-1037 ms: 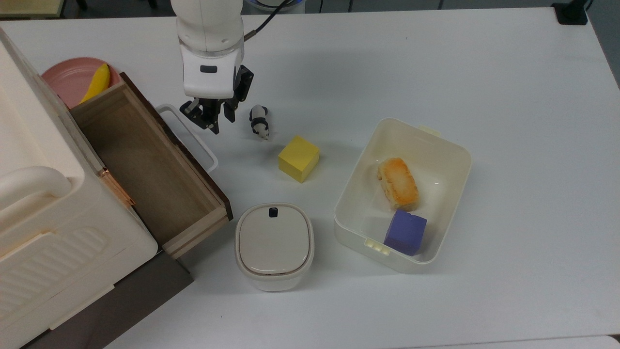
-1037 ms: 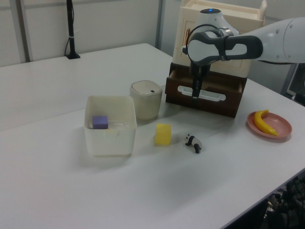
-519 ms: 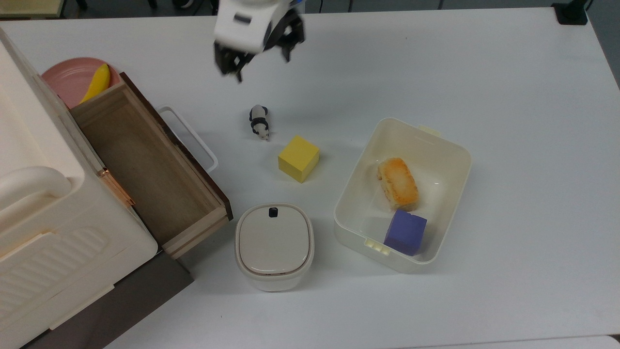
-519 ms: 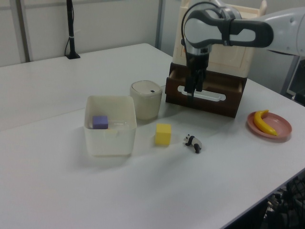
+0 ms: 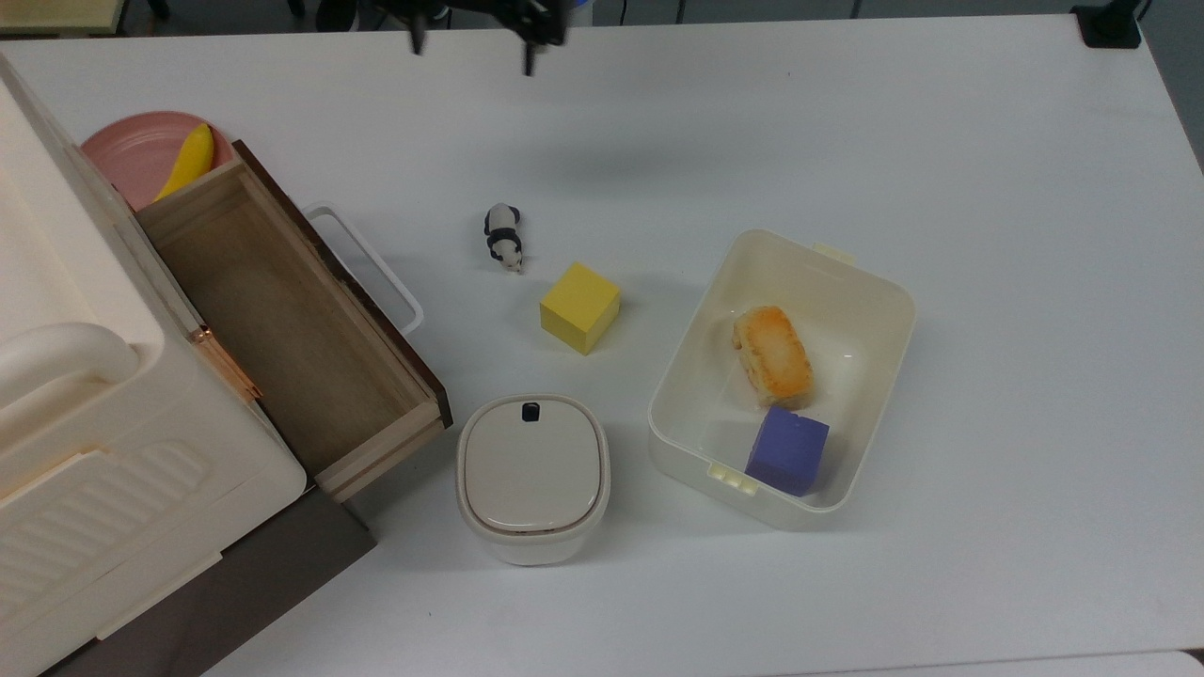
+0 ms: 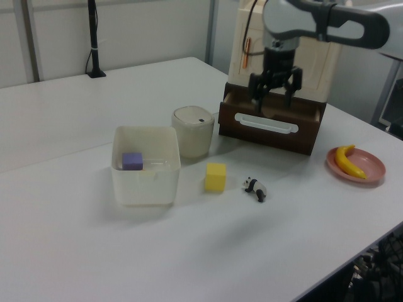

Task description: Slide the drawer open

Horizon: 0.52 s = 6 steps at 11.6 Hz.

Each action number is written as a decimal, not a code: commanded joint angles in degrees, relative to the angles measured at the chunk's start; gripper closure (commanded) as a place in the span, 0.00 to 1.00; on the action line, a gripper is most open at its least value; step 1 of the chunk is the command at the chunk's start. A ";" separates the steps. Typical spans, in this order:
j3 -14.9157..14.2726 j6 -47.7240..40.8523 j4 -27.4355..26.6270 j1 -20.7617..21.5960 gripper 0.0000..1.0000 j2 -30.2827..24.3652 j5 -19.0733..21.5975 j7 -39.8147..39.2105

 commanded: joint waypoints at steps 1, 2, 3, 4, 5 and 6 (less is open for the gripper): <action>-1.20 0.39 2.00 -4.56 0.00 -1.31 2.38 -0.65; -0.93 0.22 2.18 -4.93 0.00 -1.40 4.48 -3.02; -0.41 0.05 2.09 -5.02 0.00 -1.31 4.93 -3.30; 0.99 0.04 1.83 -5.11 0.00 -1.14 4.94 -3.39; 1.61 0.13 1.74 -5.11 0.00 -1.05 4.94 -3.39; 1.62 0.22 1.74 -5.11 0.00 -0.96 4.94 -3.39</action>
